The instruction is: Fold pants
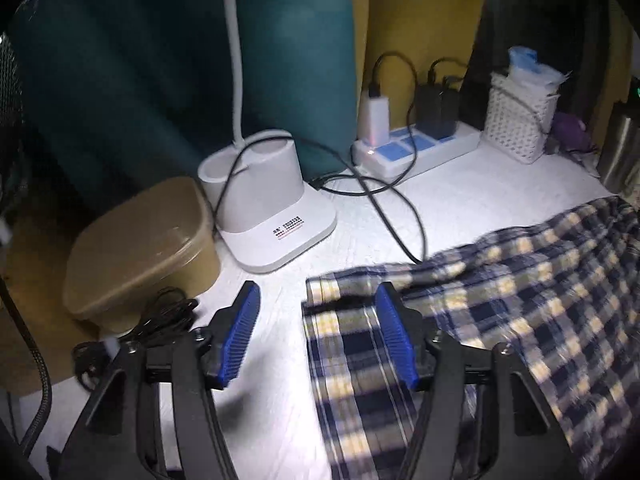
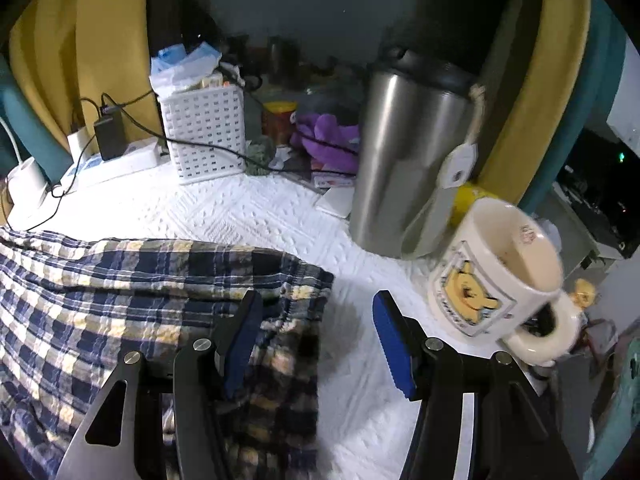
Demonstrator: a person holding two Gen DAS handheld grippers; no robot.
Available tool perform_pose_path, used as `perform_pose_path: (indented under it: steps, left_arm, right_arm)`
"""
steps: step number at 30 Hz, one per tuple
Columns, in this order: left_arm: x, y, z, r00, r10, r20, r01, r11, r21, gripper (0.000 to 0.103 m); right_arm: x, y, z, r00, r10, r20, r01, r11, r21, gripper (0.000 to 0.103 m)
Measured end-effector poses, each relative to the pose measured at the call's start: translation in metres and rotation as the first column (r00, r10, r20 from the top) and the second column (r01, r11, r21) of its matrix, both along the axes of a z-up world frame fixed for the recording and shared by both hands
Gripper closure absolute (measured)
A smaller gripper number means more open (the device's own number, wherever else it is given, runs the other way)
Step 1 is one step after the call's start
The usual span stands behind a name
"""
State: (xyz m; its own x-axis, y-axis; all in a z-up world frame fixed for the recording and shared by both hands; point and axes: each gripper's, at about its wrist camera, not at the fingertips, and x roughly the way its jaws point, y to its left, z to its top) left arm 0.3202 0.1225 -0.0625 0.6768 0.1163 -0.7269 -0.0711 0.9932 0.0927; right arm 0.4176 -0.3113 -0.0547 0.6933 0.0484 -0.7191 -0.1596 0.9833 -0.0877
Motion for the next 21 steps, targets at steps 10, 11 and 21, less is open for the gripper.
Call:
perform_pose_path:
  steps: [10, 11, 21]
  left_arm:
    - [-0.093, -0.016, 0.014, 0.999, -0.028, 0.017, 0.029, 0.999, -0.022, 0.033]
    - [-0.101, -0.017, 0.013, 0.999, -0.027, 0.022, 0.027, 0.999, -0.026, 0.033]
    - [-0.169, -0.036, -0.008, 0.999, -0.039, 0.02, 0.041, 0.997, -0.066, 0.032]
  right_arm:
    - [-0.077, -0.028, 0.021, 0.999, -0.02, 0.036, 0.019, 1.0, 0.019, 0.04]
    - [-0.085, -0.031, 0.021, 0.999, -0.022, 0.034, 0.022, 1.0, 0.021, 0.04]
    - [-0.159, -0.058, -0.007, 0.999, -0.026, -0.029, 0.03, 0.99, 0.141, 0.04]
